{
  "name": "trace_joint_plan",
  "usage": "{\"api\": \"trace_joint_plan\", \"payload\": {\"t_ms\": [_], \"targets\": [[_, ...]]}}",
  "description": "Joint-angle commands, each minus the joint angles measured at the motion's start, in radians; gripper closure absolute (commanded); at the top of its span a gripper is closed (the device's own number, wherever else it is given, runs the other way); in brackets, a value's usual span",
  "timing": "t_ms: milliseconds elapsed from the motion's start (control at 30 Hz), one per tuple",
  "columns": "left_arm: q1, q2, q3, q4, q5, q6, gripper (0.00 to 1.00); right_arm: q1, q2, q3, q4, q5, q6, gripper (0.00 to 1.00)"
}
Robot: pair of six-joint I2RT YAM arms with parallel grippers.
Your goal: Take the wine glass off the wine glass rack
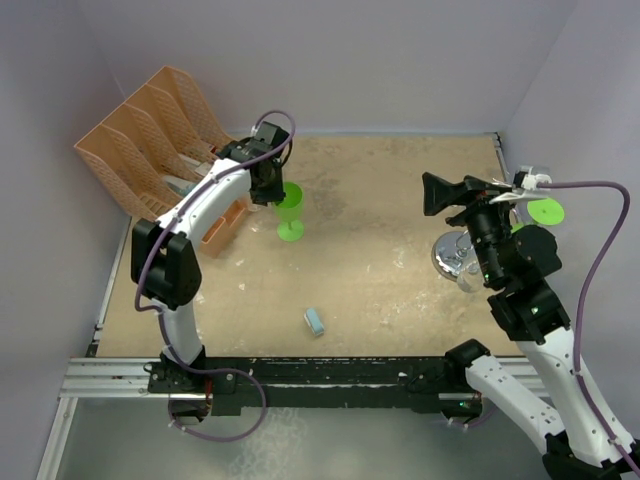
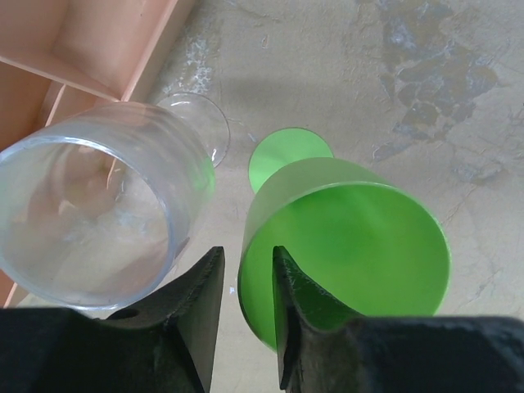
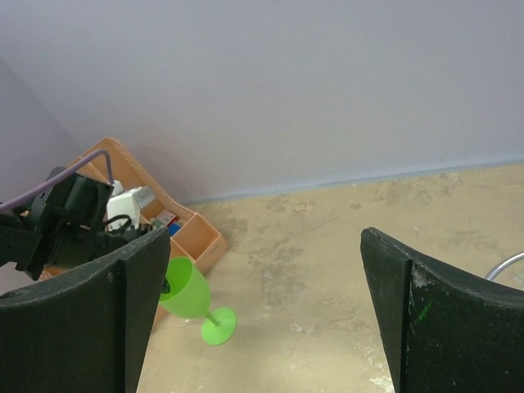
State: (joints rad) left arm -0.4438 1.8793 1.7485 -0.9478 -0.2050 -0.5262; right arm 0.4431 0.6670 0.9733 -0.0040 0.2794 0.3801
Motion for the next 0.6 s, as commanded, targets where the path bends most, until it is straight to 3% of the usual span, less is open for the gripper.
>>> {"api": "trace_joint_plan", "payload": {"t_ms": [0,267,567], "targets": [[0.009,-0.085,0.026,0.023,0.004,0.023,0.7,0.0,-0.008,0.016,0.015,0.032,-0.015,0.0],[0.009,-0.269,0.001,0.067,0.019,0.003,0.56,0.0,0.002,0.023,-0.017,0.026,-0.011,0.0],[0.009,-0.518,-0.163,0.263,0.131,-0.002,0.43,0.0,0.008,0.041,-0.096,-0.021,0.021,0.0]]}}
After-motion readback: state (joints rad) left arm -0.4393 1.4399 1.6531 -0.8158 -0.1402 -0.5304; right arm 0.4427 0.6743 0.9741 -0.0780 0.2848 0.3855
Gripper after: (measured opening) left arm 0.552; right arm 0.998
